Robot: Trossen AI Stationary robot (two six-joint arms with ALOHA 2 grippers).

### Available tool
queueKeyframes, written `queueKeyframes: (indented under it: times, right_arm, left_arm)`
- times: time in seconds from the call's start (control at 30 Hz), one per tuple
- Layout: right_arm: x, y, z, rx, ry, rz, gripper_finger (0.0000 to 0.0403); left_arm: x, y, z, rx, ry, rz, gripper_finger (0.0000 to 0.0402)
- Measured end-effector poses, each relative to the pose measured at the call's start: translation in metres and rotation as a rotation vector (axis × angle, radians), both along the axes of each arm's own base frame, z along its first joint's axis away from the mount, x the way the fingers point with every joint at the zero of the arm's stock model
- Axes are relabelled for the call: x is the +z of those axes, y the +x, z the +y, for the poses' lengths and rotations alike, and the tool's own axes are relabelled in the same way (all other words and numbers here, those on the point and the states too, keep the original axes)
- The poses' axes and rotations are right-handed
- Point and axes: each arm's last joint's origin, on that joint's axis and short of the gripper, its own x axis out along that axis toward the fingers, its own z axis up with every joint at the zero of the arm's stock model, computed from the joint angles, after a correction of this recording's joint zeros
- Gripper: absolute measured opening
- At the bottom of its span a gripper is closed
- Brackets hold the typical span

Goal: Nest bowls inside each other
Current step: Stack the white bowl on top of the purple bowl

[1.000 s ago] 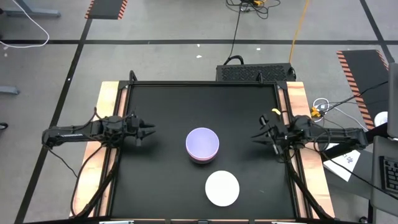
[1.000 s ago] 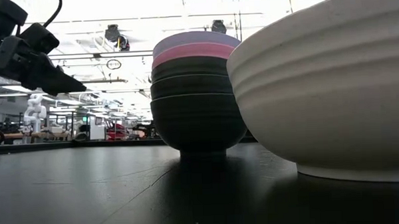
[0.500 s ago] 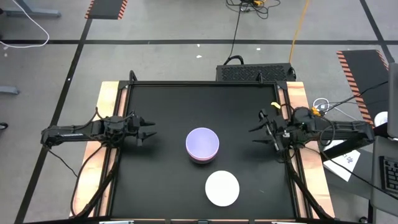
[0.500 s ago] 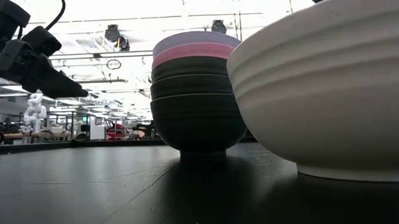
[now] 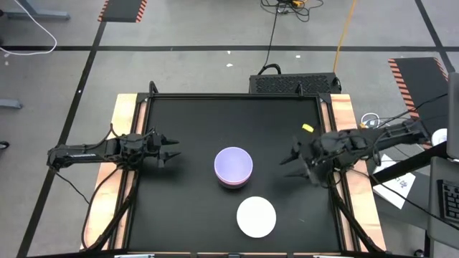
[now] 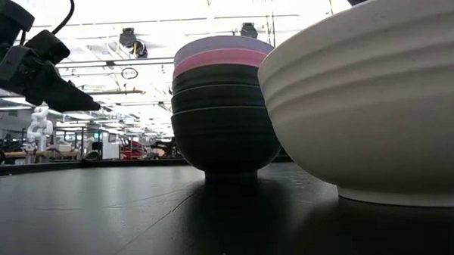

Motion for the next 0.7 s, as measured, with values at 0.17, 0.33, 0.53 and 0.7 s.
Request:
queueKeyframes:
  times: [0.17,0.33,0.53,0.7]
  right_arm:
    - [-0.012,0.011,0.019,-0.003,-0.006,0.084,0.0203]
    - [-0.021,0.020,0.039,0.002,0.032,0.124,0.0203]
    - [-0.033,0.028,0.052,-0.050,0.121,0.227,0.0203]
    - [-0.043,0.034,0.055,-0.107,0.185,0.305,0.0203]
  left_arm:
    - [0.000,0.000,0.000,0.000,0.000,0.000,0.0230]
    - [0.000,0.000,0.000,0.000,-0.001,0.000,0.0230]
    - [0.000,0.000,0.000,0.000,0.001,-0.005,0.0230]
    - [0.001,0.000,0.000,-0.001,0.003,-0.009,0.0230]
